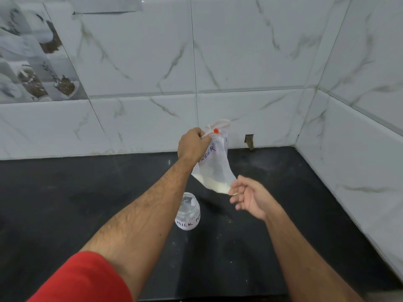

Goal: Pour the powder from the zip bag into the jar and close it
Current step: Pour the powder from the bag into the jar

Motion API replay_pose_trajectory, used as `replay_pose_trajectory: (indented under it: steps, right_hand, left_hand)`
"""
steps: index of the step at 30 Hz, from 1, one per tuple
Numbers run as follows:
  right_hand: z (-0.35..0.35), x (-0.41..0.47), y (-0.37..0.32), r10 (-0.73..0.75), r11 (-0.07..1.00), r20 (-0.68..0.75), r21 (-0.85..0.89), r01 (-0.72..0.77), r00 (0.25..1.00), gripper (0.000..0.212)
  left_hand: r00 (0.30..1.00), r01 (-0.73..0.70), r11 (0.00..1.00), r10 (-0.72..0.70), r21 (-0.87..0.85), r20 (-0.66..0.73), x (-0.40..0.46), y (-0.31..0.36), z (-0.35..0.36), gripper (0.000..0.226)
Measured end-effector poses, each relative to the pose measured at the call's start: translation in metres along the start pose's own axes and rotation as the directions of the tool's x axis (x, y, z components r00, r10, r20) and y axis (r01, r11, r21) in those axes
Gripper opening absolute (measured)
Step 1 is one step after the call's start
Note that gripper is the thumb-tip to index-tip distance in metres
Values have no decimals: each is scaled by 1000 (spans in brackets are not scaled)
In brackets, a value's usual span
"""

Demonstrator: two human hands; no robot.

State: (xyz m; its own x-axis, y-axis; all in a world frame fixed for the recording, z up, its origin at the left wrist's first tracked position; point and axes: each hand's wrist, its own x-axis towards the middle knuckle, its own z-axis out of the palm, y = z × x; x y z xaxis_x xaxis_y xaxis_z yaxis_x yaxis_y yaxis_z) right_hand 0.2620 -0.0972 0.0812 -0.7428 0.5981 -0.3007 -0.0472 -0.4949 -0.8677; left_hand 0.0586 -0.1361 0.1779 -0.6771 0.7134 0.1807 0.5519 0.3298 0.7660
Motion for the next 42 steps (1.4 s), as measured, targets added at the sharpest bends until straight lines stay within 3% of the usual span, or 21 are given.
replay_pose_trajectory:
  steps: [2, 4, 7, 11, 14, 19, 25, 30, 34, 40, 42]
  right_hand:
    - [7, 5, 14, 128, 989, 26, -82, -125, 991, 48]
    - [17, 19, 23, 181, 982, -47, -54, -183, 982, 67]
    - [33, 45, 26, 158, 934, -126, 342, -107, 979, 100]
    - [54, 69, 8, 56, 661, -73, 750, 18, 996, 126]
    - [70, 74, -11, -98, 523, -92, 842, 130, 991, 121]
    - [81, 74, -34, -290, 485, -225, 803, 346, 930, 92]
    - [66, 76, -34, -264, 557, -307, 726, 405, 914, 89]
    - [40, 75, -31, -242, 655, -271, 662, 363, 932, 79]
    - [24, 75, -27, -150, 707, -279, 640, 300, 949, 96]
    - [18, 75, -25, -167, 800, -298, 516, 306, 940, 108]
    - [19, 76, -27, -203, 841, -290, 437, 318, 935, 93]
  left_hand:
    - [999, 8, 996, -12, -90, -45, 4, 10, -4, 22]
    - [994, 26, 971, -50, -239, -96, 7, 20, -8, 19]
    - [984, 50, 859, -130, -509, -122, 8, 33, -18, 27]
    - [986, 96, 690, -166, -718, -28, 4, 36, -36, 24]
    - [990, 96, 670, -140, -736, 2, -6, 20, -50, 24]
    - [992, 107, 684, -124, -722, 29, -24, -32, -70, 35]
    - [988, 144, 816, -88, -560, 126, -44, -94, -75, 20]
    - [957, 186, 921, -91, -343, 275, -51, -126, -66, 35]
    - [932, 173, 942, -62, -287, 358, -58, -139, -53, 29]
    - [936, 191, 942, -90, -276, 339, -61, -153, -34, 20]
    - [932, 209, 936, -102, -285, 349, -63, -156, -30, 20]
